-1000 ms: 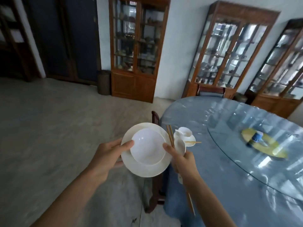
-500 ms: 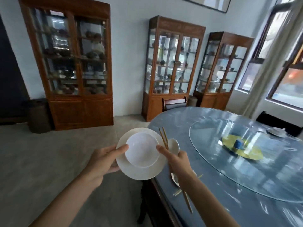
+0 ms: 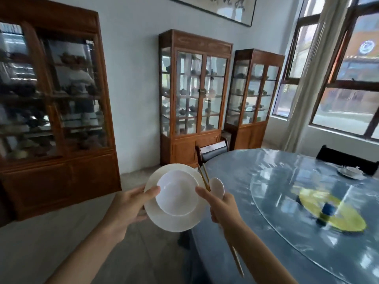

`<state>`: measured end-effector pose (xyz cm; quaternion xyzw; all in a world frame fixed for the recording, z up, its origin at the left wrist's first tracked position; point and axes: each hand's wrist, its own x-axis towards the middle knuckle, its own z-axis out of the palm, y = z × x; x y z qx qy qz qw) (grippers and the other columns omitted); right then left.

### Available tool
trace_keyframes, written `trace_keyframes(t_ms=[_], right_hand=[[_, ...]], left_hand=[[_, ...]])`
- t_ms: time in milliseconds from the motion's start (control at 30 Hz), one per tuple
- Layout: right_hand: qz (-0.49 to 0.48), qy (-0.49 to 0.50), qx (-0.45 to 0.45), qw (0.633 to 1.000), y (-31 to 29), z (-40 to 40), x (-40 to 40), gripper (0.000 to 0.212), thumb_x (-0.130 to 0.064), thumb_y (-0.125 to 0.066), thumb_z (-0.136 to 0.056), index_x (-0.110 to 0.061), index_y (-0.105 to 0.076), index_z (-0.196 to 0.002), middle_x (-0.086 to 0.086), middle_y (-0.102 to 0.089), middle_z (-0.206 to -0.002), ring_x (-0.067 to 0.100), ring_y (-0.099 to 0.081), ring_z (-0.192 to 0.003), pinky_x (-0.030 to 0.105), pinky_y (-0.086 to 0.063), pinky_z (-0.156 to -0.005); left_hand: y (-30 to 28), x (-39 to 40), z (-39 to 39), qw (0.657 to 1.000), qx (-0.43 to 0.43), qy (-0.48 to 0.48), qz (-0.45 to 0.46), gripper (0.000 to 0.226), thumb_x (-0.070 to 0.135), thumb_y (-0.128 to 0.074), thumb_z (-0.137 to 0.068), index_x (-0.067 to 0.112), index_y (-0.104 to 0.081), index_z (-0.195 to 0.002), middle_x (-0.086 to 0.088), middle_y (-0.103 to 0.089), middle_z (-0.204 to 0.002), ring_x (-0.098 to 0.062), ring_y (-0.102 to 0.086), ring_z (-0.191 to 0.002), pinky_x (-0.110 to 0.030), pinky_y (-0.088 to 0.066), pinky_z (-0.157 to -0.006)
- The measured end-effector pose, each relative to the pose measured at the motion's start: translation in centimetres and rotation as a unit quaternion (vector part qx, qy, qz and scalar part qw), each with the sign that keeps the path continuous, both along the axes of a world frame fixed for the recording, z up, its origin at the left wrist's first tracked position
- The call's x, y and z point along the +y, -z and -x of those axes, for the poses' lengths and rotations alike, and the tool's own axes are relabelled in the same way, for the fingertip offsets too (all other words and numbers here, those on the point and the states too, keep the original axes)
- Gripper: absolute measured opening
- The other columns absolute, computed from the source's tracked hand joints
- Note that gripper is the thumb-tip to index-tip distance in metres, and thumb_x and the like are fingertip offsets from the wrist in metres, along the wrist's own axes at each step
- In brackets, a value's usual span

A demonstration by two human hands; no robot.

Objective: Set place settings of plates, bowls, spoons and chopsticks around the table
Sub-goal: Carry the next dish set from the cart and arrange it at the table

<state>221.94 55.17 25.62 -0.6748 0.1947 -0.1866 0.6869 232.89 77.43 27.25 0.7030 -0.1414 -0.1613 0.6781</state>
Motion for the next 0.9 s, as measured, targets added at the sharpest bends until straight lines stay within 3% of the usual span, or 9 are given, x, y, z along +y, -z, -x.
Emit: trace_keyframes(t_ms=[100, 233, 400, 633, 700, 800, 900], right_hand=[[0.012, 0.014, -0.005, 1.000, 0.2, -6.3, -0.1, 0.047, -0.056, -0.083, -0.076, -0.020, -0.071, -0.104, -0.012, -0.063, -0.056, -0.001, -0.053, -0.045, 0.018, -0.041, -0.047], [0.015, 0.051, -0.001, 0.999, 1.4, -15.7, -0.2, 0.050, -0.056, -0.081, -0.076, -0.020, -0.071, -0.107, -0.012, -0.064, -0.057, -0.001, -0.054, -0.047, 0.017, -0.041, -0.048], [0.005, 0.097, 0.007, 0.995, 1.9, -27.4, 0.1, 0.047, -0.054, -0.080, -0.079, -0.017, -0.070, -0.105, -0.012, -0.062, -0.052, -0.003, -0.053, -0.042, 0.017, -0.040, -0.046], [-0.003, 0.157, 0.005, 0.988, 0.4, -41.0, -1.3, 0.037, -0.056, -0.084, -0.070, -0.020, -0.080, -0.077, -0.010, -0.059, -0.047, -0.002, -0.054, -0.040, 0.011, -0.040, -0.042], [0.000, 0.176, 0.009, 0.984, 0.4, -44.3, -2.4, 0.027, -0.059, -0.083, -0.069, -0.033, -0.079, -0.073, -0.010, -0.056, -0.047, -0.002, -0.051, -0.041, 0.011, -0.040, -0.043], [-0.002, 0.199, 0.006, 0.980, 0.5, -49.2, -5.0, 0.025, -0.056, -0.084, -0.071, -0.032, -0.078, -0.068, -0.010, -0.051, -0.046, 0.002, -0.048, -0.040, 0.015, -0.038, -0.042], [0.008, 0.213, -0.001, 0.977, 1.3, -54.5, -8.7, 0.019, -0.050, -0.084, -0.077, -0.034, -0.078, -0.068, -0.012, -0.052, -0.045, -0.001, -0.049, -0.040, 0.012, -0.038, -0.042]], left_hand=[[0.4, -0.4, -7.3, 1.000, 0.007, 0.023, 0.011, 0.055, 0.054, -0.082, -0.064, 0.034, -0.076, -0.115, 0.005, -0.082, -0.102, -0.017, -0.079, -0.091, -0.036, -0.066, -0.071], [1.8, -1.4, -18.2, 0.998, 0.017, 0.057, 0.011, 0.054, 0.053, -0.084, -0.062, 0.030, -0.077, -0.110, 0.002, -0.082, -0.100, -0.020, -0.080, -0.091, -0.042, -0.066, -0.076], [2.0, -2.7, -31.4, 0.994, 0.017, 0.103, 0.020, 0.057, 0.055, -0.084, -0.063, 0.033, -0.076, -0.115, 0.004, -0.082, -0.102, -0.017, -0.079, -0.091, -0.032, -0.065, -0.068], [0.2, -6.0, -47.2, 0.986, 0.018, 0.167, 0.014, 0.068, 0.060, -0.085, -0.057, 0.033, -0.077, -0.118, 0.004, -0.081, -0.104, -0.018, -0.079, -0.095, -0.033, -0.064, -0.070], [0.2, -7.8, -51.0, 0.985, 0.018, 0.170, 0.013, 0.068, 0.061, -0.085, -0.056, 0.036, -0.077, -0.118, 0.006, -0.081, -0.105, -0.021, -0.077, -0.098, -0.032, -0.063, -0.068], [0.6, -11.2, -56.7, 0.984, 0.027, 0.177, 0.011, 0.058, 0.055, -0.087, -0.064, 0.035, -0.077, -0.118, 0.009, -0.081, -0.103, -0.017, -0.078, -0.092, -0.026, -0.060, -0.061], [1.5, -15.6, -62.7, 0.979, 0.030, 0.203, 0.000, 0.061, 0.055, -0.087, -0.064, 0.034, -0.077, -0.120, 0.008, -0.081, -0.107, -0.017, -0.078, -0.096, -0.028, -0.063, -0.065]])
